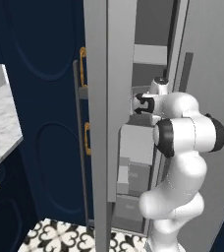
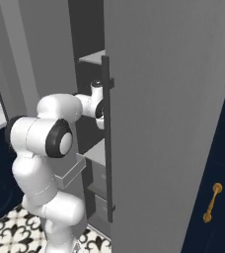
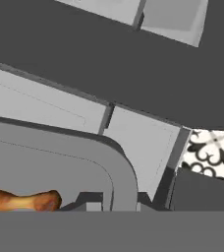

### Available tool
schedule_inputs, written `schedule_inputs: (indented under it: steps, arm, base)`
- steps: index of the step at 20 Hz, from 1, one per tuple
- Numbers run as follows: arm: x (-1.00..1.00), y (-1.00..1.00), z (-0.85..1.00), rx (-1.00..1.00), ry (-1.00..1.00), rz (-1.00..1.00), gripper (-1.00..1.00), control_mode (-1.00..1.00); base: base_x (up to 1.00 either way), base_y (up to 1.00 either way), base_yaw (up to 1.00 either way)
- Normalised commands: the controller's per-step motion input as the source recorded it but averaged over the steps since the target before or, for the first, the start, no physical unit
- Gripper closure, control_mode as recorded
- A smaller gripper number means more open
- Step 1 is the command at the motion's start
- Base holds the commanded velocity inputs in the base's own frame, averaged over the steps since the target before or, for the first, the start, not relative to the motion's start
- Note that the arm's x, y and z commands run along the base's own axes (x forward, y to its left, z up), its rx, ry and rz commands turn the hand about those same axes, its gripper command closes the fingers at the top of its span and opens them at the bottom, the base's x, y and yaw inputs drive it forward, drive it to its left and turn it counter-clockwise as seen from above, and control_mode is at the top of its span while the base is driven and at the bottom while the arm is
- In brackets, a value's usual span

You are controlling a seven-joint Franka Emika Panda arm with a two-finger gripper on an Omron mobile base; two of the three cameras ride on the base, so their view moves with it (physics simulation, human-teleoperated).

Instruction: Take the meat container that has the chicken drumstick and place it on the second highest rack of the freezer. Then take the vegetable container that has the tomato and mushroom and place it on the highest rack of the freezer.

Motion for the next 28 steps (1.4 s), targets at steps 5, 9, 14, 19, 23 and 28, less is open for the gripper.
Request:
schedule_inputs:
  steps: [5, 9, 14, 19, 23, 28]
  arm:
    - [1.00, -0.18, -0.27, 0.00, 0.01, -0.03, 1.00, -1.00]
    - [0.96, -0.24, 0.00, 0.00, 0.00, -0.09, -1.00, -1.00]
    - [0.16, -0.28, 0.00, 0.01, -0.05, -0.23, -1.00, -1.00]
    - [0.08, -0.06, 0.00, 0.00, -0.06, -0.16, -1.00, -1.00]
    - [-1.00, 0.11, 0.57, 0.00, -0.48, 0.00, -1.00, -1.00]
    - [-1.00, 0.08, 0.77, 0.00, -0.39, 0.00, -1.00, -1.00]
  base:
    - [0.00, 0.00, 0.00]
    - [0.00, 0.00, 0.00]
    - [0.00, 0.00, 0.00]
    - [0.00, 0.00, 0.00]
    - [0.00, 0.00, 0.00]
    - [0.00, 0.00, 0.00]
